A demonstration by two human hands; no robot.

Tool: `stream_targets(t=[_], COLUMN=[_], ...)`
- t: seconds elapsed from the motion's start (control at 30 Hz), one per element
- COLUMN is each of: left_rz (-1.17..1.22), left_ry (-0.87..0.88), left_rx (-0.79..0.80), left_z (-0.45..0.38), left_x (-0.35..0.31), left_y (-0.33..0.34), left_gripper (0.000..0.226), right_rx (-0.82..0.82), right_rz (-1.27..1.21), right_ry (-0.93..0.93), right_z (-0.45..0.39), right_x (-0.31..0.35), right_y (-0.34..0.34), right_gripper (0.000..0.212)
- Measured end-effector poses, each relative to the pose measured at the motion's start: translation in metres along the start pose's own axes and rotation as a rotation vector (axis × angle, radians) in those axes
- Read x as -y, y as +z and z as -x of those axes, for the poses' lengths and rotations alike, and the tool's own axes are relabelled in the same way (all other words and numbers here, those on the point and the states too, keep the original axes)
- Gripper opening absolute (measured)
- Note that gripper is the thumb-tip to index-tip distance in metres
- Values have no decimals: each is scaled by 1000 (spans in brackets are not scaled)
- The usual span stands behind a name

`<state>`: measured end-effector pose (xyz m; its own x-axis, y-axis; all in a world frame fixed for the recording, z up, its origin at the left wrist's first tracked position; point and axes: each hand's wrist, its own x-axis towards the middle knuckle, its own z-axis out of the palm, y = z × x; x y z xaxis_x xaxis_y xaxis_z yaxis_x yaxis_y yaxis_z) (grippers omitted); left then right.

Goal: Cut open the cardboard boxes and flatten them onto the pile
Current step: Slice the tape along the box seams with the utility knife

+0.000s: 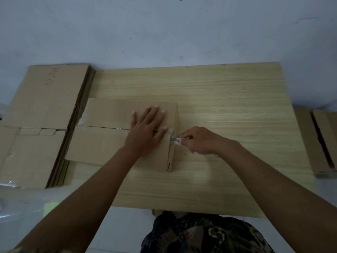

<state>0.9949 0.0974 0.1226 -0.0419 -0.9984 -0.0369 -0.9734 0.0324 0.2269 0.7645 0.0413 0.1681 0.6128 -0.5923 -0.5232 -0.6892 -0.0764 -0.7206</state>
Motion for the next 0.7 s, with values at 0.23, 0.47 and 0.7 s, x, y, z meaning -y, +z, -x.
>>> stream_targets(t=[0.23,0.47,0.7], left_rz=[17,91,11], left_ry=[-35,-7,40], left_rx=[33,-369,-411], left_z=[-8,4,27], left_x=[-3,-14,-23], left_y=[-1,2,2], left_gripper=[76,48,67], right_rx=[54,-359,-506], right_rz=[-153,-243,225], right_ry=[74,169,265], right_z=[24,15,-7], right_x=[-27,-53,-64], right_y=[4,26,68], right_gripper=[24,34,50])
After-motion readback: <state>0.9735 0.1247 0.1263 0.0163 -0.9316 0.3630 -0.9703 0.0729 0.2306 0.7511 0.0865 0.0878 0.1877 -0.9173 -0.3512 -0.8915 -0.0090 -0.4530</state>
